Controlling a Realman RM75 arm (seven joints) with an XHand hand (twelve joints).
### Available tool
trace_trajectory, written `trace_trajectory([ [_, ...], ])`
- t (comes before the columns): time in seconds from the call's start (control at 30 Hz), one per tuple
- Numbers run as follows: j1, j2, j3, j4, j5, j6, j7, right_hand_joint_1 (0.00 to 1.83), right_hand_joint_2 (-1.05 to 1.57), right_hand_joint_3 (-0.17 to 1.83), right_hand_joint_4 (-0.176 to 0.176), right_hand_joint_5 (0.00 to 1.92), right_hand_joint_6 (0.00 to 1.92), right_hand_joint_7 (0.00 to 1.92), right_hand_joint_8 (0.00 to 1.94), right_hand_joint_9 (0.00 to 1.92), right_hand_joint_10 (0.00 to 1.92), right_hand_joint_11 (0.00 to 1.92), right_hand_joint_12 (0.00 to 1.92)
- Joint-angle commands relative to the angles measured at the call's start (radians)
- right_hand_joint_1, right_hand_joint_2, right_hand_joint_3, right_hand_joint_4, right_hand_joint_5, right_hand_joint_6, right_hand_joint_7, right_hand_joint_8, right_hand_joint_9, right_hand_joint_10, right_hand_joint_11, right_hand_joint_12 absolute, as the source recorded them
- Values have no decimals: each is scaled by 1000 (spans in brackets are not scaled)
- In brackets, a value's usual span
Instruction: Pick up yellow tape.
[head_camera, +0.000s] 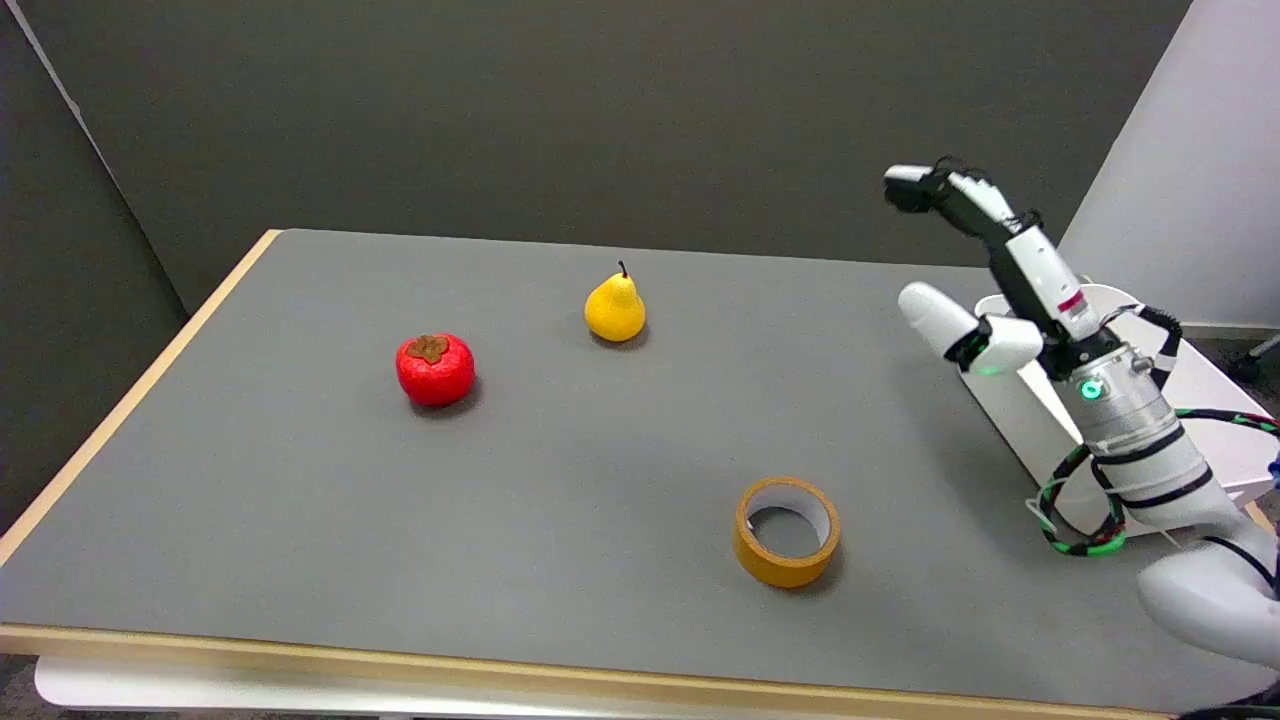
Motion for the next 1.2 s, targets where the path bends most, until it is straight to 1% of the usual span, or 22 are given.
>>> trace_trajectory([
  [0.03,-237,4,96,50,-366,-40,146,315,546,921,37,256,528,360,477,234,783,-1,1070],
  [0.1,-251,-12,103,53,-416,-53,104,339,542,926,25,252,527,341,480,197,764,-1,1039],
  [0.17,-262,-24,112,67,-464,-75,43,351,533,921,22,247,522,331,476,185,757,-1,1029],
  [0.27,-273,-33,118,93,-519,-126,-42,371,529,925,17,238,513,288,449,113,710,-1,972],
  [0.47,-305,-49,116,142,-588,-268,-172,370,511,916,13,225,505,259,435,67,678,-1,927],
  [0.57,-322,-59,131,160,-601,-297,-212,364,503,908,10,214,493,241,422,46,665,-1,905],
  [0.6,-325,-61,136,163,-601,-301,-221,364,502,898,10,214,487,240,413,45,663,-1,900],
  [0.67,-331,-64,153,172,-601,-305,-234,374,538,817,9,233,427,261,326,35,640,-1,881],
  [0.73,-333,-69,175,183,-599,-311,-235,346,499,895,9,207,479,223,396,20,645,-1,870],
  [0.87,-332,-70,203,204,-603,-335,-239,335,491,904,9,200,484,210,399,15,626,-1,855],
  [0.97,-329,-68,204,216,-603,-354,-239,357,535,802,9,230,411,244,301,13,614,-1,853],
  [1.2,-327,-63,159,240,-604,-436,-231,345,529,802,13,226,407,223,290,5,604,-1,846],
])
